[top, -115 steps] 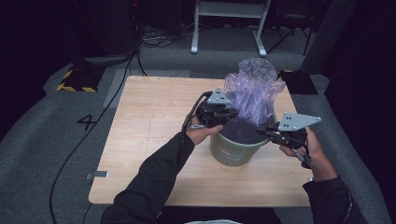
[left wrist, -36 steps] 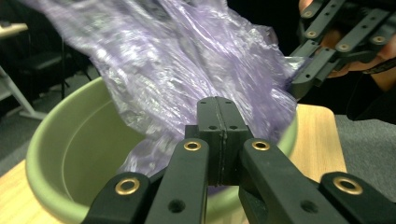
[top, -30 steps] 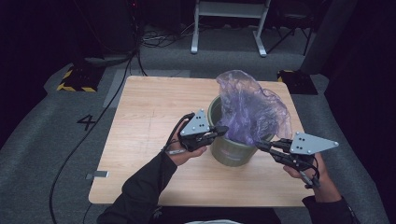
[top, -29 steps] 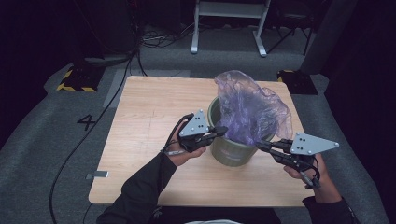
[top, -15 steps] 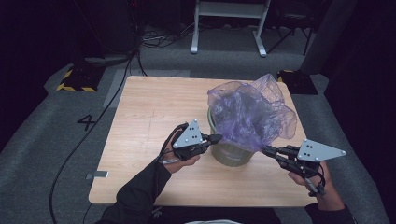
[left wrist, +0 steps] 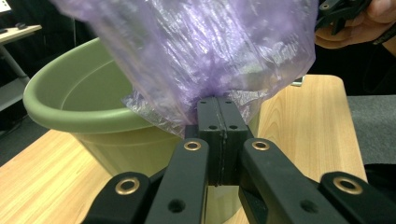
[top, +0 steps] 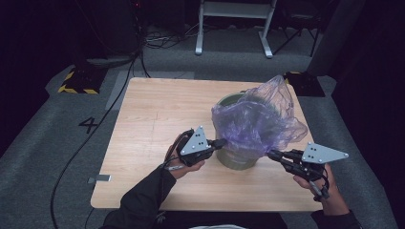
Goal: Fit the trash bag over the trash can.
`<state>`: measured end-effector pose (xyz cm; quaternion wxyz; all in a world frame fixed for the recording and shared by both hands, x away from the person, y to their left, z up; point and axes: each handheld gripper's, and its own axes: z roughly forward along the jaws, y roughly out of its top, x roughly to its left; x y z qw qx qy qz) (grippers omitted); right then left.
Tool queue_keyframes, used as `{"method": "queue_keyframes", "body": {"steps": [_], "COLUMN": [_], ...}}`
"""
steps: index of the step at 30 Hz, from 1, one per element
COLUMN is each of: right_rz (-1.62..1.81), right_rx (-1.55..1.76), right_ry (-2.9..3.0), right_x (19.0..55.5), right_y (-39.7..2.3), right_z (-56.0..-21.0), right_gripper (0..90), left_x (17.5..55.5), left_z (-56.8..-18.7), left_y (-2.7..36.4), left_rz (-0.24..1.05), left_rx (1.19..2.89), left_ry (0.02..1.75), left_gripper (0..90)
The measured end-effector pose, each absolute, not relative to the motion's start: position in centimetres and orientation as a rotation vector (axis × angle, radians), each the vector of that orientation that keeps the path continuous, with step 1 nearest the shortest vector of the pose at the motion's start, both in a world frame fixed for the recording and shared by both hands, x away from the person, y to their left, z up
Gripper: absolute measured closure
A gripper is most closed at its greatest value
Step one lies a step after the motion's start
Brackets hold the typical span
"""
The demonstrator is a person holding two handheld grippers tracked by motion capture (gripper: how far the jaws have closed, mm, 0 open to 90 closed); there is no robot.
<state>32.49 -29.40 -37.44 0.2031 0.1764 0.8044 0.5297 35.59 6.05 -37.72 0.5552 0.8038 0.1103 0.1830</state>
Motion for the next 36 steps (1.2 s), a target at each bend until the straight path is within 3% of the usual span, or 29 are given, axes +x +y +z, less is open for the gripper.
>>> {"method": "queue_keyframes", "body": {"steps": [2, 3, 6, 12, 27, 36], "right_rz": [1.476, 1.473, 1.455, 1.440, 1.488, 1.477], "right_rx": [0.489, 0.481, 0.486, 0.560, 0.673, 0.601], "right_ry": [2.248, 2.248, 2.248, 2.196, 2.001, 2.009], "right_x": [32.5, 32.3, 32.0, 31.5, 32.6, 34.6], "right_y": [-29.5, -29.7, -30.5, -33.4, -38.1, -36.7], "right_z": [-37.5, -37.5, -37.6, -37.5, -34.8, -32.2], "right_gripper": [79.0, 67.8, 53.0, 37.8, 22.3, 16.7], "left_x": [35.6, 35.5, 35.4, 35.4, 35.7, 36.0], "left_z": [-37.8, -37.8, -37.8, -37.9, -38.3, -38.5], "left_y": [6.0, 6.0, 5.9, 6.1, 6.6, 6.6], "left_rz": [0.435, 0.436, 0.460, 0.491, 0.493, 0.490], "left_rx": [1.898, 1.898, 1.901, 1.894, 1.890, 1.892], "left_ry": [0.260, 0.259, 0.252, 0.259, 0.281, 0.298], "left_gripper": [89.8, 89.8, 89.8, 89.7, 89.7, 89.2]}}
